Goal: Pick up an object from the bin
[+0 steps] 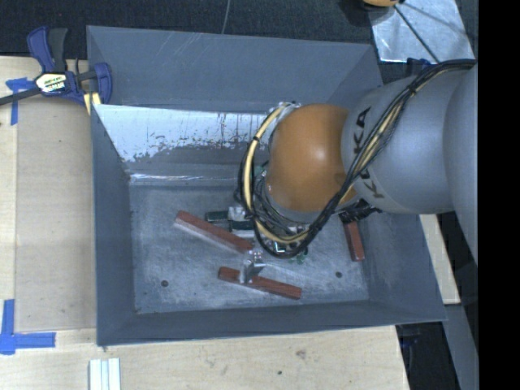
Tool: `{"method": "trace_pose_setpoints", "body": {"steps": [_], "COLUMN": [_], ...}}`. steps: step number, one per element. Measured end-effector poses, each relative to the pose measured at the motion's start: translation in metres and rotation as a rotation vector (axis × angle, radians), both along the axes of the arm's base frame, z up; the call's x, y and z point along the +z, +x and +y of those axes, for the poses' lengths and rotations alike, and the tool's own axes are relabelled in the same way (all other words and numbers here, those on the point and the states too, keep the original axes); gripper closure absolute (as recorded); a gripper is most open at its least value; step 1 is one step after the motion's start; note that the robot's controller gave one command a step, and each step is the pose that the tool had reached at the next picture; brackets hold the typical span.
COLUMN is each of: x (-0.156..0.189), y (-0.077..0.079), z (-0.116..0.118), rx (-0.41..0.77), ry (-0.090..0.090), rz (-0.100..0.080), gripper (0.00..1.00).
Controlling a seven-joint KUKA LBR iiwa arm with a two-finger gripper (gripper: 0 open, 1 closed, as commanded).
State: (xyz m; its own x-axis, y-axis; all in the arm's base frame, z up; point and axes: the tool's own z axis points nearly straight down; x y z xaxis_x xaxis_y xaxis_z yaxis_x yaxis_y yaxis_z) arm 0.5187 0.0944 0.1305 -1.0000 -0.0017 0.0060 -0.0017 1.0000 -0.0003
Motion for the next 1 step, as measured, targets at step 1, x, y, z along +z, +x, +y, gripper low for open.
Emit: {"method": "trace_pose_setpoints", "body": {"steps": [1], "x": [0.0043], "y": [0.0021], "z": [-0.0004], "rx": [-0.002], "ry": [0.001], "rz": [-0.008], "gripper": [0.00]}}
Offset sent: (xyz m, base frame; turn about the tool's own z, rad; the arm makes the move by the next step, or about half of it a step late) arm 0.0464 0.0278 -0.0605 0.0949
